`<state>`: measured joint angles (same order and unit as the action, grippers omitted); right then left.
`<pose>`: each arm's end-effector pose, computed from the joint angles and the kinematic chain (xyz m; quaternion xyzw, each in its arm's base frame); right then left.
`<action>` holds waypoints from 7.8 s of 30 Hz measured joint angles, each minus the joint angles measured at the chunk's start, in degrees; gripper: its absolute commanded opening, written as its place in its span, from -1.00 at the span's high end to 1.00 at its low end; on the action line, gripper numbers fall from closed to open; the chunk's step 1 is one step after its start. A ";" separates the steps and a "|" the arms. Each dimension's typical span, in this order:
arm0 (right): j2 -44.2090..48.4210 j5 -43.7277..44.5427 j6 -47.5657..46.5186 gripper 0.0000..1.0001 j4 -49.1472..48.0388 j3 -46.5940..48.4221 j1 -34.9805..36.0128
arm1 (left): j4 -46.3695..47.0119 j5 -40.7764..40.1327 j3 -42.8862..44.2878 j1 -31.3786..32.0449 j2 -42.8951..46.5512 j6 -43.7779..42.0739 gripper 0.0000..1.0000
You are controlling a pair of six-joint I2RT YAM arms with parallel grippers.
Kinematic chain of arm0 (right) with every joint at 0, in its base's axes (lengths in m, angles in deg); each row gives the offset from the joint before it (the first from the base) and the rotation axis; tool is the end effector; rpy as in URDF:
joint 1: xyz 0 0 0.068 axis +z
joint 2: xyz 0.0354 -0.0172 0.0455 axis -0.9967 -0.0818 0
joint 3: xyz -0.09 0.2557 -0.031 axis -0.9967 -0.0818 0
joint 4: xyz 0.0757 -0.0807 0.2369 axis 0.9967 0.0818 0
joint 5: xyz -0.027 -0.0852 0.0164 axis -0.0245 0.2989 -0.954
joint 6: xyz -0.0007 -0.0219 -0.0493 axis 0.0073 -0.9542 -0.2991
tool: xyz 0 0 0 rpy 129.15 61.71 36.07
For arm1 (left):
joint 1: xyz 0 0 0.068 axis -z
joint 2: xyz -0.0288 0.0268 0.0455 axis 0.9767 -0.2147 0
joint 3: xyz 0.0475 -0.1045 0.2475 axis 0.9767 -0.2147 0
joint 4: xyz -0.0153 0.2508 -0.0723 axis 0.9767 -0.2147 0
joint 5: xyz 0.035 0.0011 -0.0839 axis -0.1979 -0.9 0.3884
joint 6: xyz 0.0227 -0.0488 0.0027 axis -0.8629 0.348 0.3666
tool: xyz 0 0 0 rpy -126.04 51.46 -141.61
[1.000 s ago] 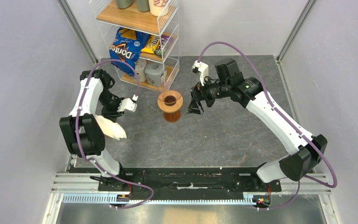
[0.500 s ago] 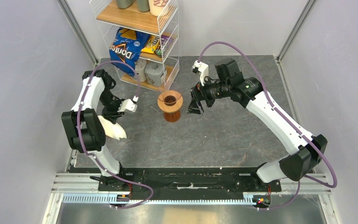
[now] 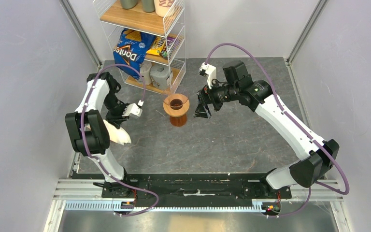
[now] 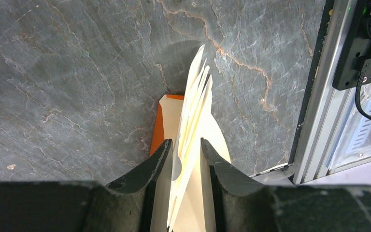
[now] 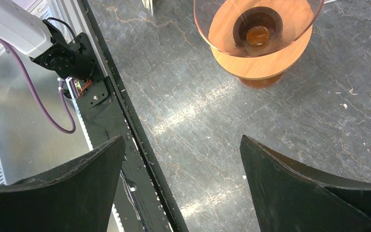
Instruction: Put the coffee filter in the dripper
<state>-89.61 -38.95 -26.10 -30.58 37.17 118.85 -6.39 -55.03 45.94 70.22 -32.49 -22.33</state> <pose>0.2451 0.1871 0.3858 -0.3865 0.7813 0.3712 0.3199 0.2962 0.0311 0.2528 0.7280 0.6644 -0.1690 0.0054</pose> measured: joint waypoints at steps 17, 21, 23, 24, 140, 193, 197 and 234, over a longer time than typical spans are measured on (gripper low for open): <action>-0.17 0.22 0.17 -0.94 0.00 0.00 0.00 | 0.02 -0.87 0.13 0.00 -1.05 0.07 0.87; -0.39 0.13 0.48 -0.94 0.00 0.00 0.00 | 0.00 -0.66 0.20 0.00 -1.05 0.31 0.96; -0.44 0.07 0.68 -0.94 -0.02 0.00 0.00 | 0.00 -0.48 0.22 0.00 -1.03 0.46 0.95; -0.44 0.04 0.70 -0.94 -0.02 0.00 0.00 | 0.00 -0.44 0.28 0.00 -1.03 0.52 0.96; 8.02 1.14 0.98 0.06 -19.06 -7.32 10.14 | 21.79 41.09 11.96 28.50 35.15 35.98 0.96; 23.93 50.75 -62.88 1.00 -51.30 -30.32 30.80 | 78.01 47.15 -20.00 16.39 44.37 160.93 -0.85; 22.88 51.49 -63.67 1.00 -51.41 -30.32 32.00 | 80.35 47.47 -20.98 20.55 44.78 160.98 -0.81; 18.47 22.27 -17.38 -0.84 4.92 0.79 21.73 | 43.15 44.85 -8.50 32.96 41.07 90.97 0.95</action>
<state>-71.14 -16.68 -43.48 -25.66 37.96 140.58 36.76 -10.18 37.44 103.18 8.58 68.63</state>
